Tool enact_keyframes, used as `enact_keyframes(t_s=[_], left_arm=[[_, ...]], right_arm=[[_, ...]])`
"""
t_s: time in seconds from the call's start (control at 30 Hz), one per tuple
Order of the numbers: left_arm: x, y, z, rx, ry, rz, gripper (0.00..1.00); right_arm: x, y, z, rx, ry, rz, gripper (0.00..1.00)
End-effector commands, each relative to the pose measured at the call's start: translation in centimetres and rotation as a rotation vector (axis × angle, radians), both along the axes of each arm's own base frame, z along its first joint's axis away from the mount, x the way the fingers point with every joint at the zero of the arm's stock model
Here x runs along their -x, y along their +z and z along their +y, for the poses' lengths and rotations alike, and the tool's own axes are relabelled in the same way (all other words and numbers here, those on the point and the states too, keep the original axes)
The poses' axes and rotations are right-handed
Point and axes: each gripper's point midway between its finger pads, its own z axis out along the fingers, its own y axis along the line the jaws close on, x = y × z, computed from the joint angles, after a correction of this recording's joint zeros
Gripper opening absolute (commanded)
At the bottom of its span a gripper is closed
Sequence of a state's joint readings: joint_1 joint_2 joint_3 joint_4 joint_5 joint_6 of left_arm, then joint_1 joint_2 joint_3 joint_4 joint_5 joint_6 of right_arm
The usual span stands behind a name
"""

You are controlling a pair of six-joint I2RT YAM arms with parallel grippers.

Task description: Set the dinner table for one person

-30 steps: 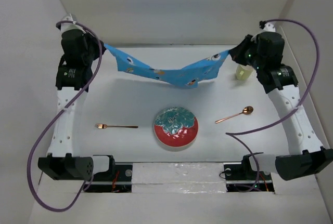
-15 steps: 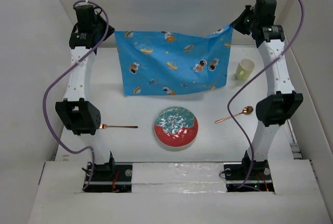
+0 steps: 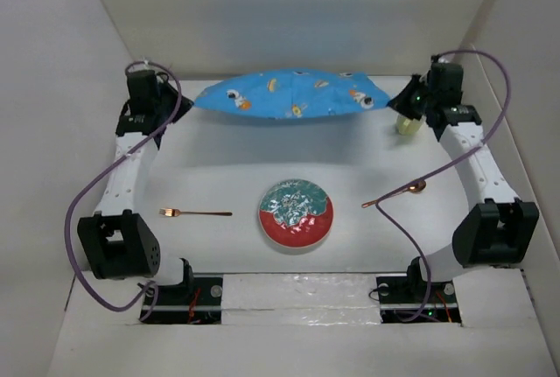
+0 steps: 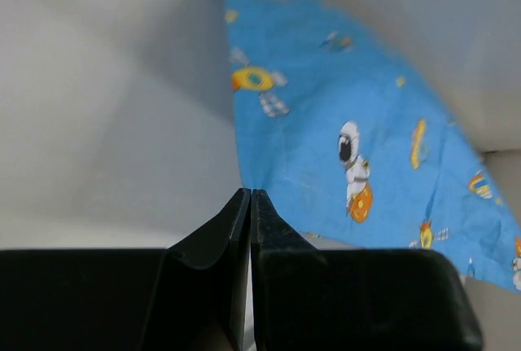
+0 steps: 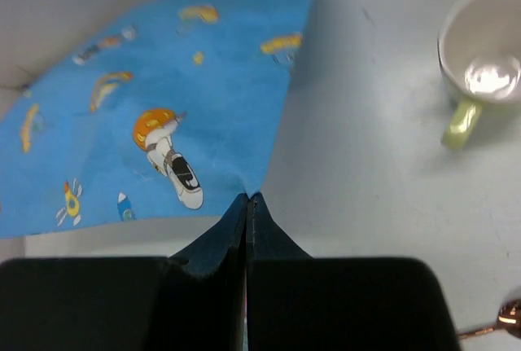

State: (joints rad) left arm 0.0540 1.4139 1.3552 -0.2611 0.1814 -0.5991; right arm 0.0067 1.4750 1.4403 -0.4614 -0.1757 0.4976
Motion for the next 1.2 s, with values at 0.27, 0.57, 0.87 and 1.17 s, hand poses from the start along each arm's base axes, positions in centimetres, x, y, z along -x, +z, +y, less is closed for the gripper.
enact_keyframes(t_s=[0.27, 0.57, 0.87, 1.17], left_arm=[[4.0, -20.0, -0.5, 0.000, -0.048, 0.382, 0.00], [9.6, -23.8, 0.2, -0.052, -0.035, 0.515, 0.00], [11.8, -24.6, 0.5, -0.076, -0.033, 0.560, 0.00], [13.4, -24.4, 0.3, -0.085, -0.036, 0.578, 0.00]], right_arm=[[1.3, -17.7, -0.6, 0.003, -0.007, 0.374, 0.00], [5.3, -21.2, -1.6, 0.046, -0.026, 0.479, 0.00], [11.1, -24.0, -1.9, 0.054, -0.026, 0.546, 0.00], [11.9, -23.0, -2.7, 0.074, -0.057, 0.524, 0.00]])
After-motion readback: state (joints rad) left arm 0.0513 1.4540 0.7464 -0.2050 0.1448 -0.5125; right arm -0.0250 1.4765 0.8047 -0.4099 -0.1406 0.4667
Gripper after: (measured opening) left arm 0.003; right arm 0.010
